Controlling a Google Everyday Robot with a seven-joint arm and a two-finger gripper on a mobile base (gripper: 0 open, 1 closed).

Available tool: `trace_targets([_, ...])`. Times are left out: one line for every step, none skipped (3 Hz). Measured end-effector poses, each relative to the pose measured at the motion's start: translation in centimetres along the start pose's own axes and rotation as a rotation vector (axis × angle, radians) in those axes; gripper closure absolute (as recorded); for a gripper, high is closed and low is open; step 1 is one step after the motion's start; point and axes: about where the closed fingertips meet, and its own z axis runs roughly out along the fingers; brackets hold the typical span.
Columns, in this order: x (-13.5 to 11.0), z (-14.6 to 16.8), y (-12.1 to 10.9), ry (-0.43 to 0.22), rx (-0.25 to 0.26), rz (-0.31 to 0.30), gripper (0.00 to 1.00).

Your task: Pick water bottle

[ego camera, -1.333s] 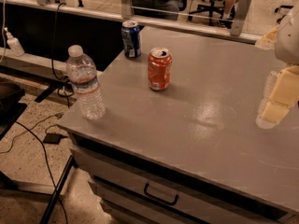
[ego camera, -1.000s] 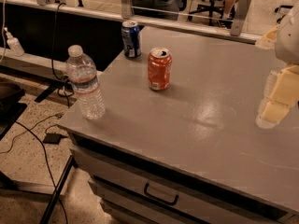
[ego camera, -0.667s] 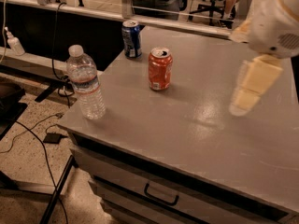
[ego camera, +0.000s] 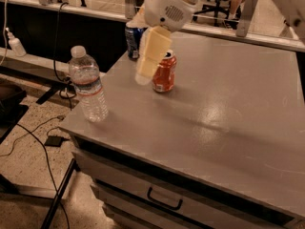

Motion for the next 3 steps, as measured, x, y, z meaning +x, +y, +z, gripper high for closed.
trace_targets([-5.0,3.8,-1.5,-0.099,-0.081,-0.01,0.0])
trace_targets([-6.1,4.8,-1.8,-0.121,-0.102,-0.011,0.0])
trace_targets([-5.4,5.5,-1.1,-0.121,-0.099,-0.03,0.0])
